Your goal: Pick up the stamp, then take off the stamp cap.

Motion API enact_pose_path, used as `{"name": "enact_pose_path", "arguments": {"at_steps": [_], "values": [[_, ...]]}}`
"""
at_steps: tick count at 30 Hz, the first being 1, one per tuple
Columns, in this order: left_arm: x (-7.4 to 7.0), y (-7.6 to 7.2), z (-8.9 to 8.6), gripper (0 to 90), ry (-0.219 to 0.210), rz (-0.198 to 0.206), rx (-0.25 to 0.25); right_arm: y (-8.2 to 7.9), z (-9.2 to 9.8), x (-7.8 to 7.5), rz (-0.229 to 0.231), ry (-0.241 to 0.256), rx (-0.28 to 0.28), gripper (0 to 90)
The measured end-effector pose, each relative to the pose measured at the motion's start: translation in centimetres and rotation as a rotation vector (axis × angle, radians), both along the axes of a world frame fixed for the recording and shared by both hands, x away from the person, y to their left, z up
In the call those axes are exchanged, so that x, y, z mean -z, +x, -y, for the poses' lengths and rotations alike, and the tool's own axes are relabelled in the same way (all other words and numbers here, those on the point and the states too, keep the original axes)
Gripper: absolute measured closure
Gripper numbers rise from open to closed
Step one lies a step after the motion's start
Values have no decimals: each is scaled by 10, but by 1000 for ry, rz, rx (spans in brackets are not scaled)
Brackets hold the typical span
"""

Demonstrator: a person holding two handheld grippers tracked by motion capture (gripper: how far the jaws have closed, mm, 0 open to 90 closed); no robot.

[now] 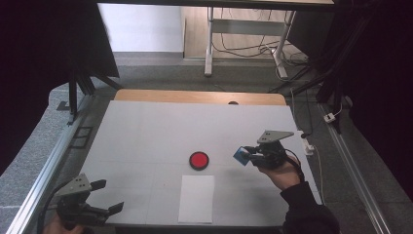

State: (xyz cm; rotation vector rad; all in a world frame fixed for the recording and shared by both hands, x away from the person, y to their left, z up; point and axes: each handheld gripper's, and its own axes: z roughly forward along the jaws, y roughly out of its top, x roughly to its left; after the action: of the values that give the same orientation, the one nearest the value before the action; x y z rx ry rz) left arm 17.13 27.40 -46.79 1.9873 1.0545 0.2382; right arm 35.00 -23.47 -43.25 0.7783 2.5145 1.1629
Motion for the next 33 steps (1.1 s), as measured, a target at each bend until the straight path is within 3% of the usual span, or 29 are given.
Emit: {"name": "enact_pose_path", "arguments": {"at_steps": [21,33], "values": [[-2,3,9,0,-11,26,29,-13,-20,-9,14,30,-69,715],[-3,10,26,0,-16,28,89,-20,-34,-12,12,46,-121,714]]}}
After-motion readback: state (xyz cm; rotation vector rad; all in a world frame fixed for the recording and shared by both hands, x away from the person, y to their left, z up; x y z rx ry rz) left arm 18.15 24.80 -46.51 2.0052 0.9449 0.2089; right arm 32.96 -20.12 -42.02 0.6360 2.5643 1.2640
